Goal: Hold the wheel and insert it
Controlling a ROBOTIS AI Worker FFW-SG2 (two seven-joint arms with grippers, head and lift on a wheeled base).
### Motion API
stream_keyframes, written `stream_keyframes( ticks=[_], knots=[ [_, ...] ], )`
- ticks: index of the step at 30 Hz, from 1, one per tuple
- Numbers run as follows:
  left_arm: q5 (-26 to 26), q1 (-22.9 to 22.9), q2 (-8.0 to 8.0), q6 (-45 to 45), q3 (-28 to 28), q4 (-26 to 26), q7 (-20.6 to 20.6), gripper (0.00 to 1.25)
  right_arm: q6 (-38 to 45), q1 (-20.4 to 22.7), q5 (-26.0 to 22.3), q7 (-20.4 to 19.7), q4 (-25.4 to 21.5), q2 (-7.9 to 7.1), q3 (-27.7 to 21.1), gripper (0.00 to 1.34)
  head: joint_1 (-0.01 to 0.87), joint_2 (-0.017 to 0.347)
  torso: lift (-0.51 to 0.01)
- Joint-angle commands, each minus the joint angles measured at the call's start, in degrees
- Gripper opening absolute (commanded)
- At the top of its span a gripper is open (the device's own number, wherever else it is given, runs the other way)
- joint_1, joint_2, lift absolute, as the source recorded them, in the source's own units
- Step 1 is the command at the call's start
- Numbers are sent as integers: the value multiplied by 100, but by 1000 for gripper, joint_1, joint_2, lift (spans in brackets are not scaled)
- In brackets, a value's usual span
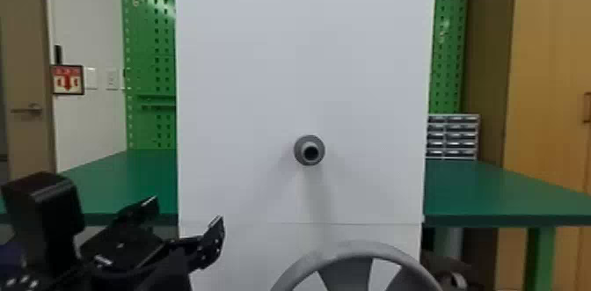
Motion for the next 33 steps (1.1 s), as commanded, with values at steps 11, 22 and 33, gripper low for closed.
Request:
stream_keyframes(
  ticks=[11, 22, 33],
  knots=[
    [-182, 25, 0, -9, -4, 0, -17, 1147, 492, -342, 22, 0, -172, 66, -10, 123, 97, 15, -442],
    [-296, 34, -9, -17, -48, 8, -17, 1147, 1090, -667, 5, 0, -471, 66, -115, 123, 97, 15, -442],
    [-305, 25, -9, -17, -56, 8, -17, 1147, 1494, -913, -4, 0, -620, 119, -177, 123, 97, 15, -442]
  ],
)
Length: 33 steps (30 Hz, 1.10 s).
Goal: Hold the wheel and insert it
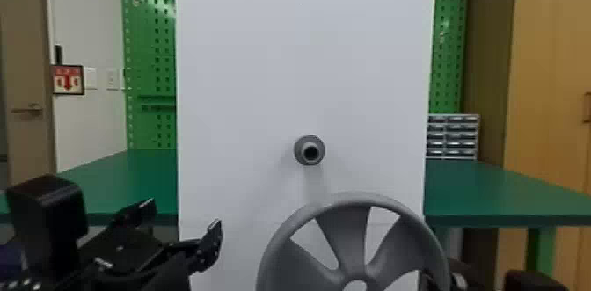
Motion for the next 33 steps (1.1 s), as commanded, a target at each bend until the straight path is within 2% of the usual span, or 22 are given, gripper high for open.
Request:
stream_keyframes(
  ticks=[1, 16, 33],
  knots=[
    [-7, -3, 5, 0, -8, 0, 0, 1147, 227, -111, -8, 0, -92, 32, -55, 123, 97, 15, -442],
    [-60, -30, 5, 0, -34, 0, 0, 1147, 930, -419, -8, 0, -329, 102, -196, 123, 97, 15, -442],
    [-95, -30, 5, 0, -52, 18, 0, 1147, 1545, -928, 0, 0, -479, 102, -187, 123, 97, 15, -442]
  ],
)
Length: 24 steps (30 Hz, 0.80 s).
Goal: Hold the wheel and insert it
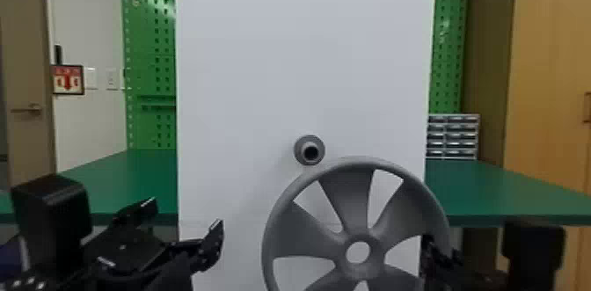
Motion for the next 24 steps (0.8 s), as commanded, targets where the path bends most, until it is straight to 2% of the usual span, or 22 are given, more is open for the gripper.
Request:
stream_keyframes(
  ticks=[1, 24],
  knots=[
    [0, -1, 0, 0, -2, 3, 0, 1147, 111, -136, 1, 0, -17, 0, 9, 123, 97, 15, -442],
    [-27, -1, 0, 0, -29, 12, 0, 1147, 832, -822, 107, 0, -78, 18, 62, 123, 97, 15, -442]
  ],
)
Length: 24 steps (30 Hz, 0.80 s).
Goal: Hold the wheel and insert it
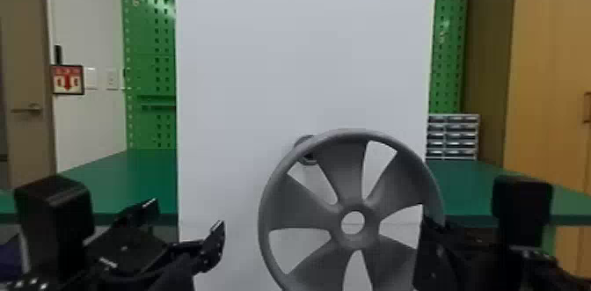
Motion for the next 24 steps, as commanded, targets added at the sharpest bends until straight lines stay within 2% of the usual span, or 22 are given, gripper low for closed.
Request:
stream_keyframes(
  ticks=[1, 24],
  knots=[
    [-9, 0, 0, 0, -9, 1, 0, 1147, 95, -127, 49, -6, -5, 0, 27, 123, 97, 15, -442],
    [-18, -26, 9, 0, -62, 62, 0, 1147, 632, -760, 242, 3, 12, -17, 167, 123, 97, 15, -442]
  ],
)
